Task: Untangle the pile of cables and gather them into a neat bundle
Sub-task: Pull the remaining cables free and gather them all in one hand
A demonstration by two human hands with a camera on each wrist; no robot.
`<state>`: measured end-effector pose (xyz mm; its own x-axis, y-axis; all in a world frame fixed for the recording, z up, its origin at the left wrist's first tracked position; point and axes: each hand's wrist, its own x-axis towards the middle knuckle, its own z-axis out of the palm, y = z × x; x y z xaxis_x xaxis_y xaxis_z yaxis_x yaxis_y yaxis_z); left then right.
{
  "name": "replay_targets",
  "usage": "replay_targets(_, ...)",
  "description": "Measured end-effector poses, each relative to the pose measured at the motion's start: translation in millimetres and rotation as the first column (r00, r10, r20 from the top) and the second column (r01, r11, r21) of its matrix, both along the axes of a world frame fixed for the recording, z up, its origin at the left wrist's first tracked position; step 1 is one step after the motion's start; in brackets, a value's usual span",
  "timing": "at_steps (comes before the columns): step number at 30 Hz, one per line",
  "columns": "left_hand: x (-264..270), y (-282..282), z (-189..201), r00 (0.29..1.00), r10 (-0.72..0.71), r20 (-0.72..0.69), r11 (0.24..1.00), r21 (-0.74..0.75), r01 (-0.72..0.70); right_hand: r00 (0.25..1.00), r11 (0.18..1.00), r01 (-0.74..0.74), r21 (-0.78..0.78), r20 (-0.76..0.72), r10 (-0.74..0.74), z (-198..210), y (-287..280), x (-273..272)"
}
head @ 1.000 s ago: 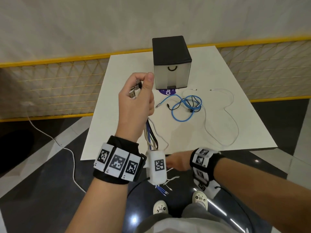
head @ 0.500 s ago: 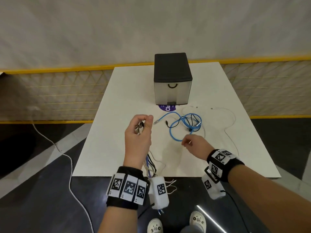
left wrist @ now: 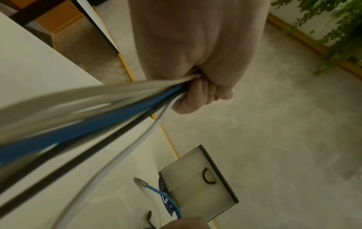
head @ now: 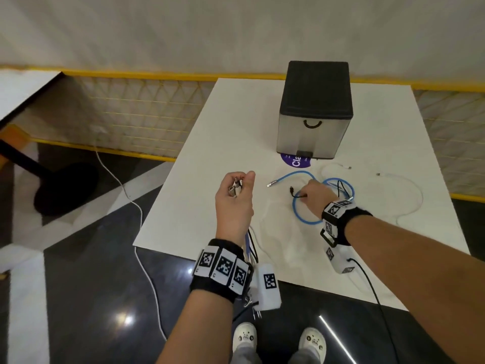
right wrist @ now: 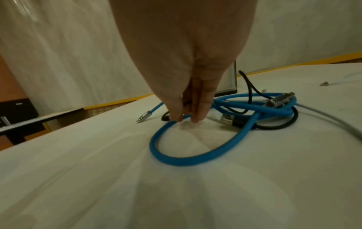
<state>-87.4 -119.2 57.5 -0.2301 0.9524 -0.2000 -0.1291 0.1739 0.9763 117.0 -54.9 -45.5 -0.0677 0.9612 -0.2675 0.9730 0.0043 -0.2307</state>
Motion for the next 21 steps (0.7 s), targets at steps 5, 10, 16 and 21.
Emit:
replay_targets(5,0,3,-2,0.999,0.012,0.047,0.999,-0.051,-0.010,0.868,0.957,0.148,0.248,-0.496,-0.006,28,-27,0)
replay_targets(10,19,0,7,0.998,-0.066,0.012,0.993,-0.097,0.067,0.584,0.933,0.276,0.230,-0.811,0.027,77,-71,-18)
replay_targets(16,40,-3,32,0.977,-0.192,0.089,0.979,-0.059,0.197,0.617,0.917,0.107,0.384,-0.749,0.242,93,-92,-32)
replay_targets(21,29,5,66,0.993,-0.111,0.045,0.988,0.117,0.105,0.723,0.981,0.057,0.185,-0.685,0.087,68,-82,-17)
